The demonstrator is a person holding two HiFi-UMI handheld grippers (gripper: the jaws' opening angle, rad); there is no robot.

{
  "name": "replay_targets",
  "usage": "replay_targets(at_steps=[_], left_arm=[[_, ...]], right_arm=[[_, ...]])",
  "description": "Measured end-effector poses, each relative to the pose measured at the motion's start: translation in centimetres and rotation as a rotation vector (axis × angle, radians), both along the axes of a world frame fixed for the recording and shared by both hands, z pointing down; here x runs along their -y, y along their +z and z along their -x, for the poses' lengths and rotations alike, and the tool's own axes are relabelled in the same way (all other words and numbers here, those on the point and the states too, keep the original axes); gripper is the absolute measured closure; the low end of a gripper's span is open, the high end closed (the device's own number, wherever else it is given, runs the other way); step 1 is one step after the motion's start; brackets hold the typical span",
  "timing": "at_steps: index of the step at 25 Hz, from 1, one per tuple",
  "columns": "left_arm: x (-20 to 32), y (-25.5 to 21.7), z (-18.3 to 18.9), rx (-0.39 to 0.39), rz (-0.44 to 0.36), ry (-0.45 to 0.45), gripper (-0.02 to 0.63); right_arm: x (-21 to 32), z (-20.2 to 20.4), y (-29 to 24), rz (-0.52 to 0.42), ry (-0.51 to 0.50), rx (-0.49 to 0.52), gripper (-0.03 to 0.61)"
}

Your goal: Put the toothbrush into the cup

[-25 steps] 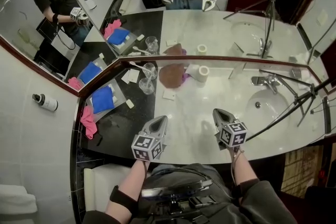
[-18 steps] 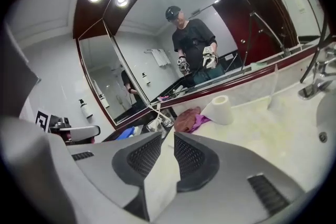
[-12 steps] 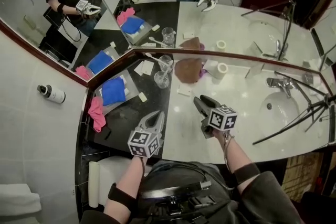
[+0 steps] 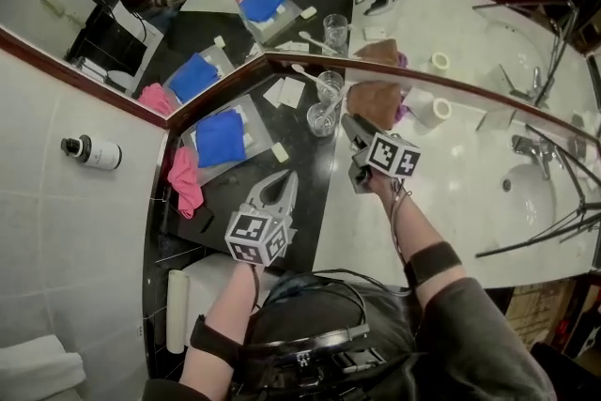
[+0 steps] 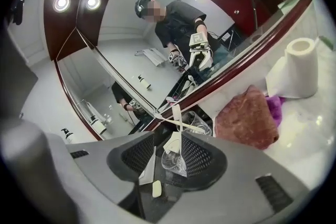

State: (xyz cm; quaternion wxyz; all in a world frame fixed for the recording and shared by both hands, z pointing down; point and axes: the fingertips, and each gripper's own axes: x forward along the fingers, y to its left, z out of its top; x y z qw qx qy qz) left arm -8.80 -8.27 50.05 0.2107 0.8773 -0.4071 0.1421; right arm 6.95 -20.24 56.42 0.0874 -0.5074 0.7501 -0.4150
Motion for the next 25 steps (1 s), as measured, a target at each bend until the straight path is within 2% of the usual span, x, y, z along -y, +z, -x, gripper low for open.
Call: replay_targets(at_steps=[6, 15, 18, 22, 25], left_arm=[[1.2, 1.4, 1.6, 0.002, 0.027, -0.034, 0.614], [1.7, 3.5, 3.0, 0.004, 0.075, -0.077, 0.614], [1.5, 3.9, 3.3, 0.005, 0.085, -0.085, 0.614], [1.2, 4.4, 3.7, 0.010, 0.096, -0.091, 0.614], [1.1, 4.5, 4.0, 0.009, 0.098, -0.099, 0.614]], right_arm=[[3.2, 1.1, 3.1, 0.048, 0.020, 0.019, 0.399], [4.9, 2.0, 5.4, 0.075, 0.032, 0.061, 0.405], [5.4, 2.3, 5.7, 0.078, 0.023, 0.048, 0.432], [5.8, 2.7, 5.7, 0.074, 0.004, 0.025, 0.518], [6.0, 2.9, 5.2, 0.058, 0.000, 0.019, 0.523]])
